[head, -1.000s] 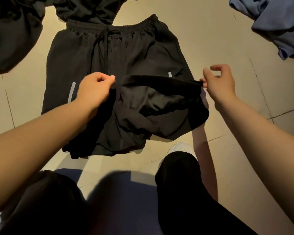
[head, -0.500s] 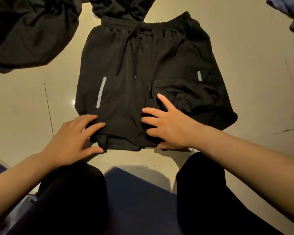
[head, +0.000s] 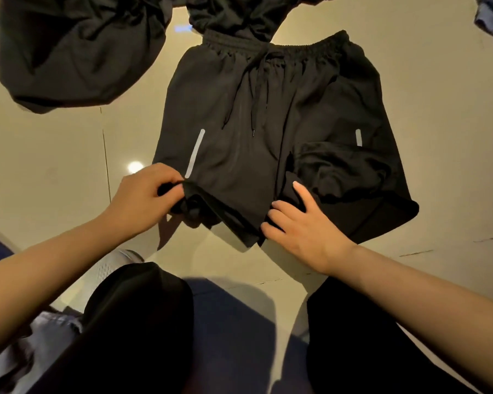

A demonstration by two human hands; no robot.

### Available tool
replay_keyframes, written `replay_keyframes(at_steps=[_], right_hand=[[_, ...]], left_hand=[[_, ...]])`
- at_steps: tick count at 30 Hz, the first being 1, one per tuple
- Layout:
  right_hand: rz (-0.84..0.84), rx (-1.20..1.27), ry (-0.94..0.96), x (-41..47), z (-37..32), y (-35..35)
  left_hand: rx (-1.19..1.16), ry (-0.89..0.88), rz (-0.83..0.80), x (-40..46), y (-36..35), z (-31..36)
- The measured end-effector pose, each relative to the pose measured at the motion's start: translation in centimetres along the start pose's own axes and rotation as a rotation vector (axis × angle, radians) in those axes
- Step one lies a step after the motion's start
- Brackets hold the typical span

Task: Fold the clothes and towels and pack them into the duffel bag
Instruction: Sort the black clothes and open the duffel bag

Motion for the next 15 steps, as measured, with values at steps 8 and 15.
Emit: replay_keyframes(at_steps=[8, 15], right_hand=[[0.331, 0.959, -0.711, -0.3, 9.2, 5.6], [0.354, 0.370, -0.363, 3.3, 5.8, 8.7]], left_hand=[[-0.433, 0.359, -0.141, 5.1, 2.5, 1.9], [-0.360, 0.559, 0.228, 10.5, 3.2, -1.4]])
Point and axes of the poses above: each hand's wrist, its own x-axis towards the middle knuckle, its own y-axis out of the back of the hand, z = x × y, the point moved 6 cm from there along x, towards the middle knuckle, and after that the axes turned 1 degree about x, right-handed, at the moved point
